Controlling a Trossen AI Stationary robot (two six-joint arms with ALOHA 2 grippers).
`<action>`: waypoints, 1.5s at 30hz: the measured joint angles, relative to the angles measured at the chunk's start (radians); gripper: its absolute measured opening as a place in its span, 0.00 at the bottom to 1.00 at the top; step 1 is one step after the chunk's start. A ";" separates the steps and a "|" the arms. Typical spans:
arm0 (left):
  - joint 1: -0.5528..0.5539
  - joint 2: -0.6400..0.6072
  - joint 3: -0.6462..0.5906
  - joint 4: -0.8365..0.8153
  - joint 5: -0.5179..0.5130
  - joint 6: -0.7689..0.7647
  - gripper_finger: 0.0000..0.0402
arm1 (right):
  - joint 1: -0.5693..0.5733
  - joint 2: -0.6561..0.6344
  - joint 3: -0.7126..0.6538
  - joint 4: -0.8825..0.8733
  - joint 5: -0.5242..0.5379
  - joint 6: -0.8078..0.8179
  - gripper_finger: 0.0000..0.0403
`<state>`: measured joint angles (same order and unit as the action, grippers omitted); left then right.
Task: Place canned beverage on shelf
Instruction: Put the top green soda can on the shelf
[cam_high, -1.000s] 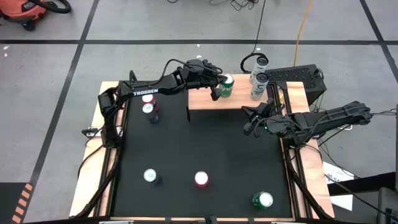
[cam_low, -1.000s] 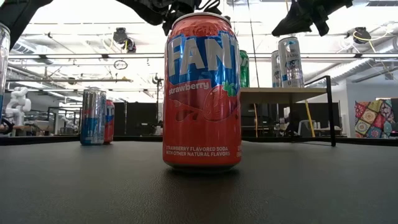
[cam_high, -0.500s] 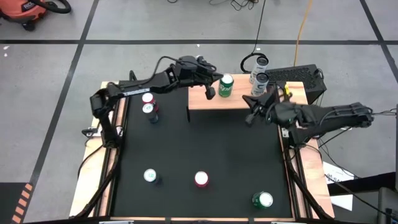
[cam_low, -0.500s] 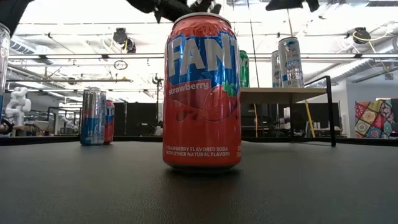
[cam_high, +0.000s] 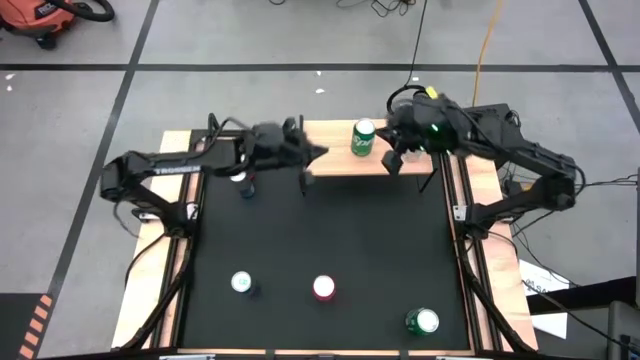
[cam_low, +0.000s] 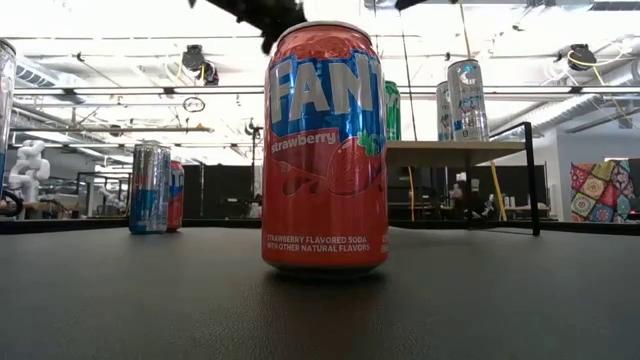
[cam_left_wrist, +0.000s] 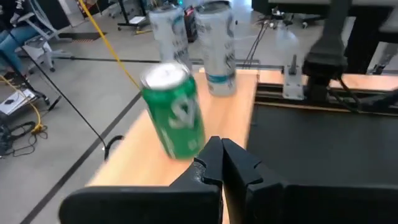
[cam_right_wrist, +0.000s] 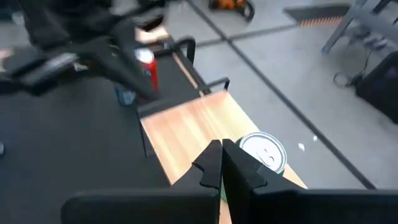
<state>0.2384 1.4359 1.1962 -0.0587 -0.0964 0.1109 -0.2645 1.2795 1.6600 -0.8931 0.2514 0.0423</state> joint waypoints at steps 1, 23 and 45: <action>-0.017 -0.025 -0.050 0.023 -0.015 -0.015 0.00 | -0.022 0.032 0.039 -0.038 -0.024 -0.008 0.00; -0.254 -0.132 -0.466 0.217 -0.178 -0.159 0.00 | -0.283 0.324 0.219 -0.189 -0.283 -0.130 0.00; -0.253 -0.132 -0.466 0.215 -0.197 -0.158 0.00 | -0.322 0.374 0.220 -0.226 -0.233 -0.164 0.00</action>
<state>-0.0147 1.3041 0.7300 0.1562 -0.2935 -0.0471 -0.5861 1.6535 1.8797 -1.1188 0.0187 -0.1218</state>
